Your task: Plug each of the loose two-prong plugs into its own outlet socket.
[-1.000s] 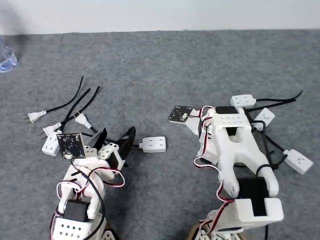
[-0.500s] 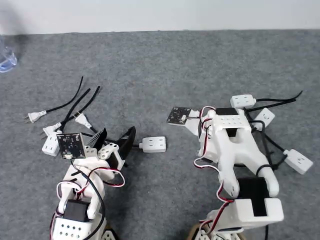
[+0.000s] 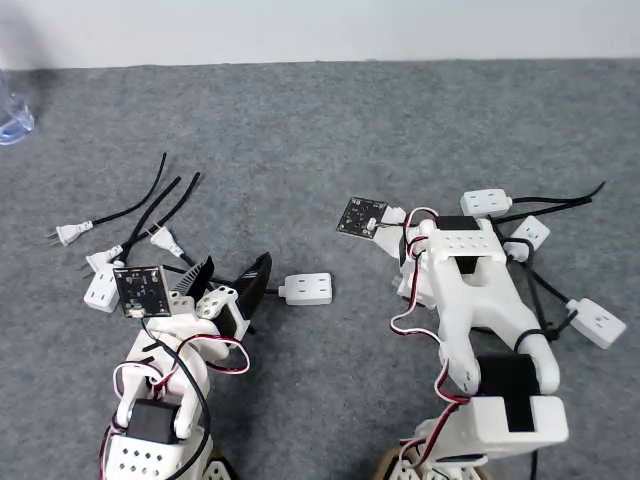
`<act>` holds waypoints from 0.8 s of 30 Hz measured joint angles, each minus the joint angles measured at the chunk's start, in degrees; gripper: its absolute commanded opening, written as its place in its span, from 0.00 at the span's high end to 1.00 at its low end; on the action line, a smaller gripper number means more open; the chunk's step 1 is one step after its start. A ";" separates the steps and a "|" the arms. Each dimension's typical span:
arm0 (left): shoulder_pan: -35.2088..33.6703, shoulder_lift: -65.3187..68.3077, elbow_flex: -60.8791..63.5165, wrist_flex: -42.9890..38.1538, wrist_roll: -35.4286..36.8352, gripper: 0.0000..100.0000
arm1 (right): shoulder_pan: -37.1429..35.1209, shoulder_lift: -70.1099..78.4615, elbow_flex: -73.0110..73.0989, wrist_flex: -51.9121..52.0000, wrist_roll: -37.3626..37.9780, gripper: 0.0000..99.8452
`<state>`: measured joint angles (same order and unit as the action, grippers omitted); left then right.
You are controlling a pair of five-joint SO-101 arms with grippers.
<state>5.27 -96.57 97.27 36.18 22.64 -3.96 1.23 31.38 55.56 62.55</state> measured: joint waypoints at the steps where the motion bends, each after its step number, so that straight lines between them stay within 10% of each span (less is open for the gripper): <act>1: 0.00 0.00 0.00 0.00 0.00 0.71 | 0.00 0.00 0.00 -0.09 0.00 0.92; 24: 0.00 0.00 0.00 0.00 0.00 0.71 | -1.14 -10.37 13.63 -12.04 -4.92 0.99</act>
<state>5.27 -96.57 97.27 36.18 22.64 -5.10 -9.14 45.01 43.52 57.63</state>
